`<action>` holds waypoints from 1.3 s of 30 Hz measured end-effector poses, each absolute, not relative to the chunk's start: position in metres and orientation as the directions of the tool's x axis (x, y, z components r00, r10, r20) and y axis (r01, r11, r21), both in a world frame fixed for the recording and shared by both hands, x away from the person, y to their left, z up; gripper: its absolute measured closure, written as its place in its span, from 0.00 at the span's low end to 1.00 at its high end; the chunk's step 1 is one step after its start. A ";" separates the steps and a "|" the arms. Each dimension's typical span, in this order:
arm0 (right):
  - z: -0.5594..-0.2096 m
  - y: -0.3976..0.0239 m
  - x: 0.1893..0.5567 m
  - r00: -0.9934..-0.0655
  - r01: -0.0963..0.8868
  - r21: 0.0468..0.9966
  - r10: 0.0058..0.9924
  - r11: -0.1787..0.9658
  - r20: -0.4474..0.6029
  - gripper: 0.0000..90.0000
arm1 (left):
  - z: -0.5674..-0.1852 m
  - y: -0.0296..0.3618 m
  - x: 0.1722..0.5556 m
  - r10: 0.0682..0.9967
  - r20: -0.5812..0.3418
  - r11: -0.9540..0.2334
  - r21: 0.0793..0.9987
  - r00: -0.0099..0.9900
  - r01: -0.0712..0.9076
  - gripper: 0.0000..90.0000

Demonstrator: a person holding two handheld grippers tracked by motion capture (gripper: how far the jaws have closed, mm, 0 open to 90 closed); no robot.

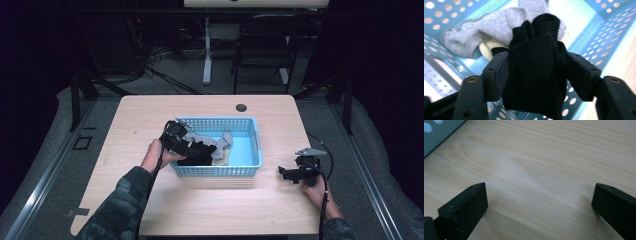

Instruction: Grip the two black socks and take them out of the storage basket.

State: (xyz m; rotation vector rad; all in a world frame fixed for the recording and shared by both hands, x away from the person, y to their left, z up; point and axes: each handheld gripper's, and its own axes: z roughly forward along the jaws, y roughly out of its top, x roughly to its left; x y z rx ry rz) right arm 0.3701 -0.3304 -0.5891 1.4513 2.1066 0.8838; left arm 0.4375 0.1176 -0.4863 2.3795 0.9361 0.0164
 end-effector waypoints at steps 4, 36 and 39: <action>-0.589 -0.330 0.370 -0.359 0.658 0.710 0.933 0.249 0.006 0.00 | -0.490 0.119 0.441 0.640 -0.192 -0.591 0.497 0.744 0.636 0.49; -0.589 -0.330 0.370 -0.358 0.658 0.711 0.934 0.248 0.006 0.00 | -0.467 0.125 0.448 0.688 -0.092 -0.576 0.535 0.720 0.618 0.88; -0.589 -0.330 0.370 -0.358 0.658 0.712 0.934 0.247 0.006 0.00 | -0.462 0.125 0.448 0.685 -0.087 -0.576 0.543 0.723 0.611 0.88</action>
